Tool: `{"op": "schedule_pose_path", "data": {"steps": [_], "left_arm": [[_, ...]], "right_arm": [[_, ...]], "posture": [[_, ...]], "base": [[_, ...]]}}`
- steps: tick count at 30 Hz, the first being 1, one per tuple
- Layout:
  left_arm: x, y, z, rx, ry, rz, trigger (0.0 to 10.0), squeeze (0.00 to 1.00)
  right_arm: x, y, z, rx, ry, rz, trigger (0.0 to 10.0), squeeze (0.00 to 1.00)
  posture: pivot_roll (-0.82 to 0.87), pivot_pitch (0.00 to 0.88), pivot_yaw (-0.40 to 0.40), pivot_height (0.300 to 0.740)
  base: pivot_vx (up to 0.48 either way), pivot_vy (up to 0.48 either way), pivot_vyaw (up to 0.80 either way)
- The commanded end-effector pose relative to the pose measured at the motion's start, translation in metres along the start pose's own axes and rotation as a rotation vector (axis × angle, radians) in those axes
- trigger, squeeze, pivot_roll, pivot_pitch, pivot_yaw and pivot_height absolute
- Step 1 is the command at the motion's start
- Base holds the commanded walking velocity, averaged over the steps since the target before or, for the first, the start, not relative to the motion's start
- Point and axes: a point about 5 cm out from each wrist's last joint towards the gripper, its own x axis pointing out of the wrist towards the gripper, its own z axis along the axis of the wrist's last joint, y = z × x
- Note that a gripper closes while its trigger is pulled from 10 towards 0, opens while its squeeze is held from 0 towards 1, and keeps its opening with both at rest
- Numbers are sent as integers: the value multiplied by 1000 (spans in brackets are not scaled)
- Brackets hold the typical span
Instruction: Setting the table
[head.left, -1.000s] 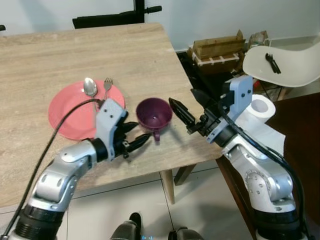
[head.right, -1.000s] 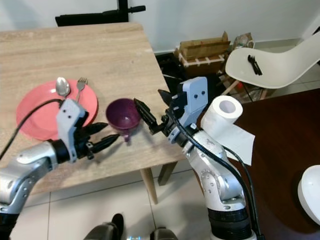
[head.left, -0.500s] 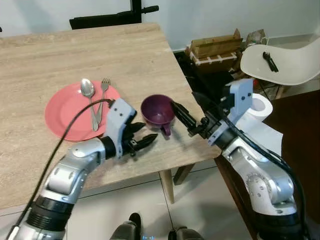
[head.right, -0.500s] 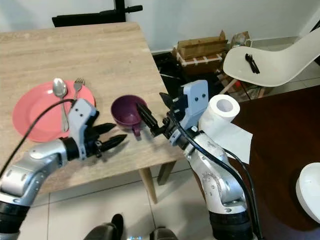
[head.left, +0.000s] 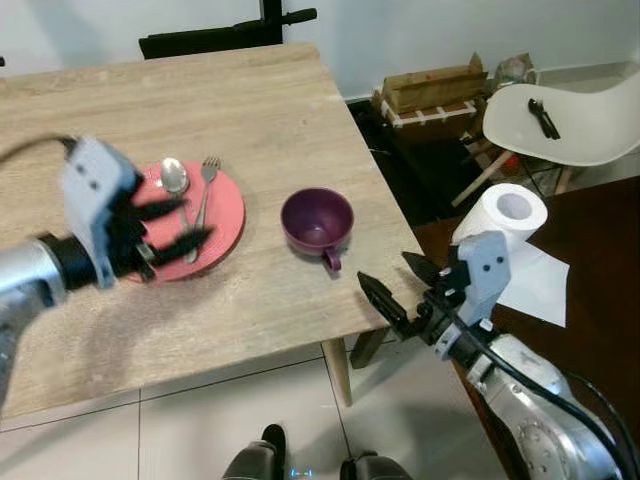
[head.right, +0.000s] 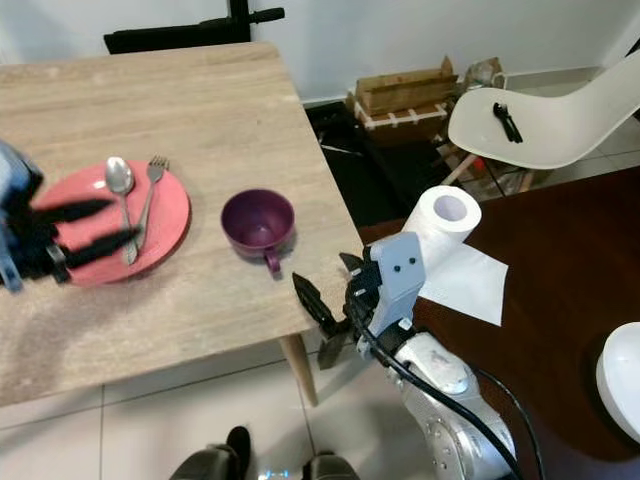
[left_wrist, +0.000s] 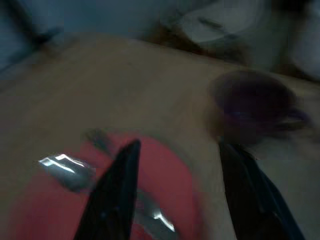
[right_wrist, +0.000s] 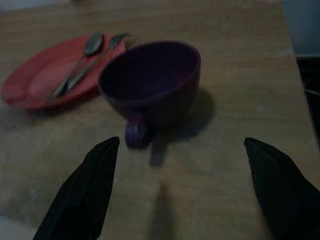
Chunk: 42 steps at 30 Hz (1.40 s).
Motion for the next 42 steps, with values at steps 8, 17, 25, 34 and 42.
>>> {"op": "schedule_pose_path", "data": {"steps": [8, 17, 25, 34, 42], "left_arm": [[34, 13, 32, 35, -140, 133, 10000, 0], [51, 6, 37, -16, -189, 138, 10000, 0], [60, -5, 34, -56, -200, 124, 10000, 0], [64, -20, 27, -87, -192, 87, 10000, 0], [64, -25, 22, -99, -178, 80, 10000, 0]], "right_arm": [[12, 14, -8, -61, 18, 13, 10000, 0], [22, 16, -19, -197, 27, -49, 10000, 0], [37, 17, -25, -221, 1, -72, 10000, 0], [52, 18, -34, -201, 9, -63, 8431, 0], [59, 17, -32, -206, -27, -60, 4745, 0]], "posture": [[-84, 131, 58, 740], [-88, 135, 55, 740], [-79, 136, 49, 740], [-65, 138, 44, 740], [-65, 138, 44, 740]], "base": [[0, 0, 0], [0, 0, 0], [0, 0, 0], [0, 0, 0], [0, 0, 0]]}}
